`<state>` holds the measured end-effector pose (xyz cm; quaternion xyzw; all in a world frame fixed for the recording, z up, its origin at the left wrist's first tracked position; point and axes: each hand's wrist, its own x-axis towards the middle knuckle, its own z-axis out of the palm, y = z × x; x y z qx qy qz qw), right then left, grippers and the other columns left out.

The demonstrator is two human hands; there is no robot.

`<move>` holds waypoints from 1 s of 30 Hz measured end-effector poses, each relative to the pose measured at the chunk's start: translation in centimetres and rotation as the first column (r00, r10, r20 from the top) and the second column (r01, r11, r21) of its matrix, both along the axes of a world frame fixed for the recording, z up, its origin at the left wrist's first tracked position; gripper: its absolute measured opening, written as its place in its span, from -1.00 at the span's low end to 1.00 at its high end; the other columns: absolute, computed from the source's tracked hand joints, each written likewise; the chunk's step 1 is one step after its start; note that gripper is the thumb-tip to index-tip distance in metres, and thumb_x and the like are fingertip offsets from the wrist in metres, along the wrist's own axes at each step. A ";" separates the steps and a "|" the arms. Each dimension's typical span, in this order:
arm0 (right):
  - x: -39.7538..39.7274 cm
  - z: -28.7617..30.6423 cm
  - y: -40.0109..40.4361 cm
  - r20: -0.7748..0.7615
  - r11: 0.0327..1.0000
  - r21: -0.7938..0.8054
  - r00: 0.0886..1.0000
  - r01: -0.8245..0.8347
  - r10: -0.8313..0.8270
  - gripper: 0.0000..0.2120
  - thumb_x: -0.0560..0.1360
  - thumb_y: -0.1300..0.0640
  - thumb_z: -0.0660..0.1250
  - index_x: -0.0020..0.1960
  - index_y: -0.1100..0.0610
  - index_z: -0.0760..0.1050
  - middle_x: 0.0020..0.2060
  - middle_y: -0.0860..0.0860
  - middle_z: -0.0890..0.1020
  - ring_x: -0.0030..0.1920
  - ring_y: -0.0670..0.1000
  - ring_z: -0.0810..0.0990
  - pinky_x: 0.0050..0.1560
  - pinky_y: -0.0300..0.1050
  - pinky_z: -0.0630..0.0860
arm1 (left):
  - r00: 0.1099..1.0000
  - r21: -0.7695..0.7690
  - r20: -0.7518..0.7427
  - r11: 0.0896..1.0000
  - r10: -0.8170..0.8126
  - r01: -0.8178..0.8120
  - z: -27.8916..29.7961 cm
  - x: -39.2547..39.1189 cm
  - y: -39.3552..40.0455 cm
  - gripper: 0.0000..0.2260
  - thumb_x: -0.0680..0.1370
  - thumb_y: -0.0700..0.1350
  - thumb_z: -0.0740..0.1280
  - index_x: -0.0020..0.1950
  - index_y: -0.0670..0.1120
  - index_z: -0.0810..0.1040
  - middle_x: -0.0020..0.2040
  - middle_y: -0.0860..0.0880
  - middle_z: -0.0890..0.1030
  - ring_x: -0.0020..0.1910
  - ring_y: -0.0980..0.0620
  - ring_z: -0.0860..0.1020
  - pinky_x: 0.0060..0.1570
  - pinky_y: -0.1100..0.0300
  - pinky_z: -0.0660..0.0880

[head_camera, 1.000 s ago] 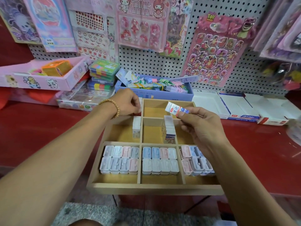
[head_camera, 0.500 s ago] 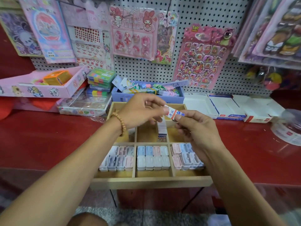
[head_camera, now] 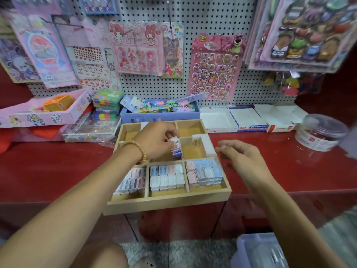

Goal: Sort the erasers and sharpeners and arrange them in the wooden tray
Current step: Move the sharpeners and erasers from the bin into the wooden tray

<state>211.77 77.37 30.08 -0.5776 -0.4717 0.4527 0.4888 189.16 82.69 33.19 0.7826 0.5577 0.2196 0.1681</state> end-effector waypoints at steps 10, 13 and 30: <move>5.9 -2.9 -1.8 0.184 0.993 0.019 0.976 0.114 -0.116 -0.84 0.60 0.16 0.29 0.05 -0.05 0.61 0.03 -0.03 0.70 0.10 0.00 0.65 0.29 0.12 0.50 | 0.946 0.070 -0.322 0.996 -0.023 0.048 -4.2 1.3 1.0 -0.80 0.55 -0.18 0.32 0.14 -0.02 0.61 0.03 0.00 0.49 0.12 -0.04 0.49 0.04 0.23 0.33; 6.3 -3.4 -2.2 0.178 0.993 0.010 0.977 0.121 -0.121 -0.81 0.62 0.18 0.25 0.08 -0.03 0.61 0.02 -0.02 0.70 0.08 0.00 0.65 0.26 0.12 0.52 | 0.966 0.086 -0.258 0.996 0.003 0.020 -5.0 1.3 1.2 -0.83 0.53 -0.18 0.37 0.10 -0.04 0.61 -0.03 0.05 0.42 0.06 0.01 0.46 0.04 0.28 0.31; 8.2 -1.5 -6.6 0.147 0.984 0.012 0.973 0.180 -0.180 -0.85 0.61 0.14 0.28 0.01 -0.03 0.61 0.01 0.03 0.70 0.08 0.09 0.65 0.08 0.07 0.57 | 0.967 -0.020 0.253 0.999 -0.024 0.030 -0.9 6.4 -6.0 -0.95 0.50 -0.10 0.43 -0.07 -0.04 0.66 -0.14 0.09 0.65 -0.19 0.11 0.60 -0.07 0.18 0.57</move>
